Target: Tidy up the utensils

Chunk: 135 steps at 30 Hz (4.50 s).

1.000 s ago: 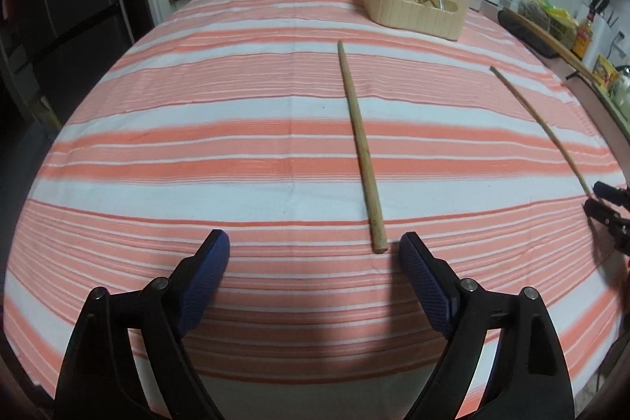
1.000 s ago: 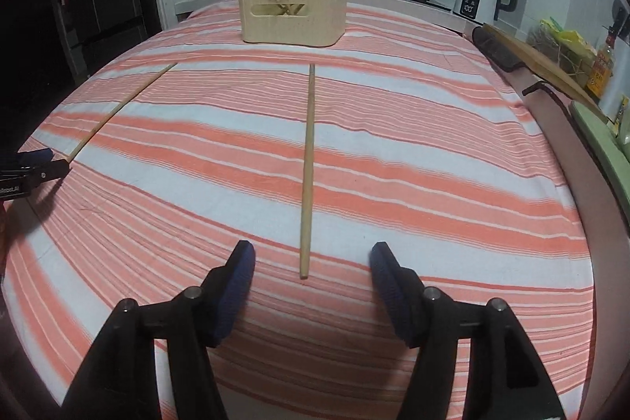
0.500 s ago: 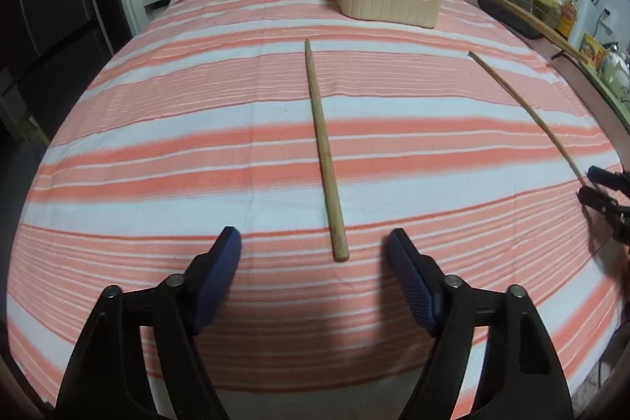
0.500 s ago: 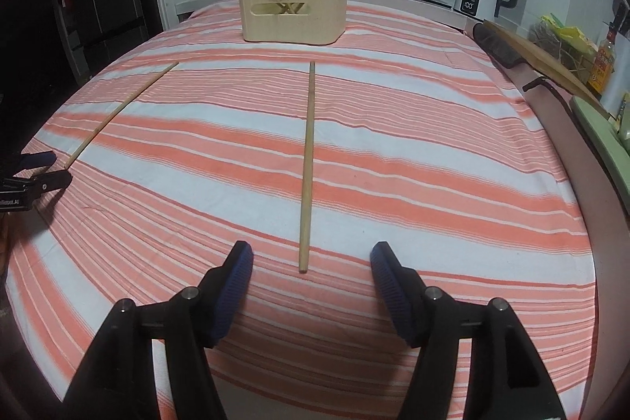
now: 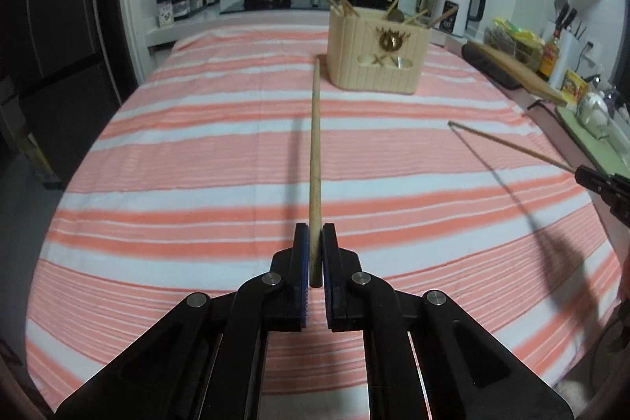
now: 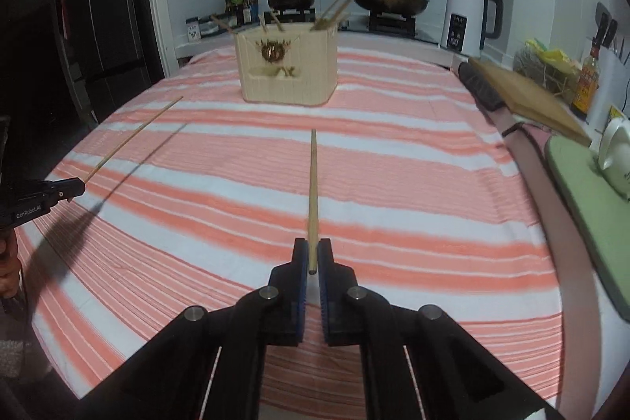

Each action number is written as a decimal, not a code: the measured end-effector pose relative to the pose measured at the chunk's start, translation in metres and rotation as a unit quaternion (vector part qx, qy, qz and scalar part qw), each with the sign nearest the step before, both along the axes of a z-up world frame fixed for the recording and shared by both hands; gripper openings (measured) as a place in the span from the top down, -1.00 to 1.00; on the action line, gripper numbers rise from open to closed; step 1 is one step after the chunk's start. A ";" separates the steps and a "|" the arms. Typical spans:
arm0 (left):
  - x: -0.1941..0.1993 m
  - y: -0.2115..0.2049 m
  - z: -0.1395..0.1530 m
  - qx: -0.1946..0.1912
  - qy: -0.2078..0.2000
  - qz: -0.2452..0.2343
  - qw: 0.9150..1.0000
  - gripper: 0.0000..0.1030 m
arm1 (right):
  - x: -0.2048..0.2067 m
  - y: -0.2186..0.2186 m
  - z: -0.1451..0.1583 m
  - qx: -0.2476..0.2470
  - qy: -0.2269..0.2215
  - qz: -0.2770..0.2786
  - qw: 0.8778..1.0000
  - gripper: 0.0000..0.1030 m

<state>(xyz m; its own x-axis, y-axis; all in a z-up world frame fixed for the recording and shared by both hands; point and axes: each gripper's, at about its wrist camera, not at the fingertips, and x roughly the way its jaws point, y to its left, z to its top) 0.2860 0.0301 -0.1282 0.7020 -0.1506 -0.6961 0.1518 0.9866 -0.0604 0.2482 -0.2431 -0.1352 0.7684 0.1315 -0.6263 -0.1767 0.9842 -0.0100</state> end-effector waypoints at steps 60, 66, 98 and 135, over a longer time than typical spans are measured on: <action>0.101 -0.036 0.234 -0.056 -0.138 -0.086 0.985 0.92 | 0.091 0.025 0.224 0.030 -0.155 0.077 0.984 0.90; 0.170 -0.045 0.237 -0.050 -0.129 -0.065 0.988 0.92 | 0.150 0.035 0.245 0.031 -0.184 0.072 0.980 0.90; 0.181 -0.046 0.161 -0.029 -0.107 -0.010 0.994 -0.99 | 0.240 0.031 0.180 0.109 -0.060 0.035 0.992 -0.49; -0.033 -0.059 0.165 0.013 -0.140 0.079 0.987 -0.99 | -0.038 0.059 0.155 -0.003 -0.136 -0.032 0.990 -0.79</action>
